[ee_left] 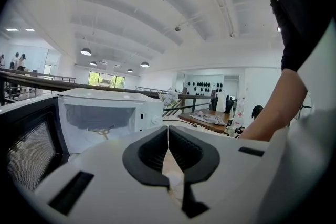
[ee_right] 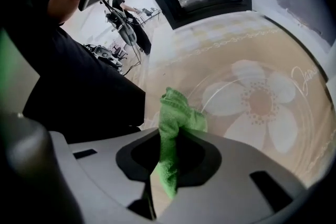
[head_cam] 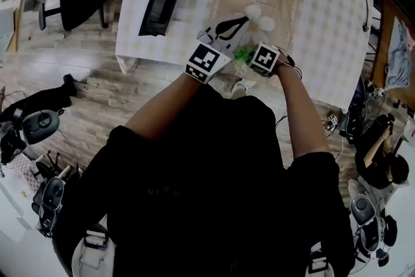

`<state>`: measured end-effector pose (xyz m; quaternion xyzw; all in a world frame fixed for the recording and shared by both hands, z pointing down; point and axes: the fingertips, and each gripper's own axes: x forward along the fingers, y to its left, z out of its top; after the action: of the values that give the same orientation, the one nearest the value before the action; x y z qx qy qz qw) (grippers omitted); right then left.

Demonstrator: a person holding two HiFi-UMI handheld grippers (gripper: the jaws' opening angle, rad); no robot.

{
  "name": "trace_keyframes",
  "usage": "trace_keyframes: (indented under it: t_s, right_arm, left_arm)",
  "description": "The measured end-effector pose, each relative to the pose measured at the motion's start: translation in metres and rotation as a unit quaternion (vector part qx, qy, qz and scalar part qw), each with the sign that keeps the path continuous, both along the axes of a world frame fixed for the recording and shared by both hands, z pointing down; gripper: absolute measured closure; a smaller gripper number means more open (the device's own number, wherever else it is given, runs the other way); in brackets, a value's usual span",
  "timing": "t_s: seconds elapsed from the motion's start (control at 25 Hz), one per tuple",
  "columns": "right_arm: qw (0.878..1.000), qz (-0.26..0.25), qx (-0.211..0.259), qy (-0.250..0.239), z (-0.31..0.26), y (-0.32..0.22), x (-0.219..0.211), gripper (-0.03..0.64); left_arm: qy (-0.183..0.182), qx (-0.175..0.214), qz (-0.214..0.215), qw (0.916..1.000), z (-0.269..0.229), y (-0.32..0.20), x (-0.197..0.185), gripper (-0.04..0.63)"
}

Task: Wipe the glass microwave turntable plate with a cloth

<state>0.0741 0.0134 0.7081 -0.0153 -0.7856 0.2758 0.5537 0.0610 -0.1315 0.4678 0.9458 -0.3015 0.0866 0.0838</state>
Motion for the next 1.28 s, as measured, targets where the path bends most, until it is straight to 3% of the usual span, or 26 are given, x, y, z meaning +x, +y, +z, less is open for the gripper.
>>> trace_keyframes:
  t_s: [0.16, 0.32, 0.56, 0.84, 1.08, 1.28]
  right_arm:
    - [1.000, -0.020, 0.007, 0.012, -0.004, 0.001, 0.006, 0.548]
    - [0.997, 0.026, 0.067, 0.012, -0.014, -0.046, 0.018, 0.546]
    - [0.983, 0.063, 0.172, 0.023, -0.041, -0.134, 0.037, 0.546]
    - [0.964, 0.090, 0.244, 0.061, -0.048, -0.208, 0.052, 0.543]
    - [0.951, 0.114, 0.276, 0.084, -0.033, -0.237, 0.046, 0.543]
    - [0.945, 0.099, 0.289, 0.116, -0.010, -0.237, 0.041, 0.544]
  left_arm:
    - [0.000, 0.001, 0.000, 1.0000, 0.000, -0.006, 0.000, 0.574]
    - [0.000, 0.002, -0.006, 1.0000, 0.000, -0.018, -0.005, 0.574]
    - [0.001, 0.006, -0.016, 0.9999, -0.002, -0.033, -0.012, 0.575]
    - [0.003, 0.008, -0.027, 0.9996, -0.006, -0.048, -0.021, 0.575]
    - [-0.001, 0.008, -0.034, 0.9994, -0.007, -0.052, -0.035, 0.575]
    - [-0.005, 0.001, -0.038, 0.9992, -0.003, -0.050, -0.049, 0.574]
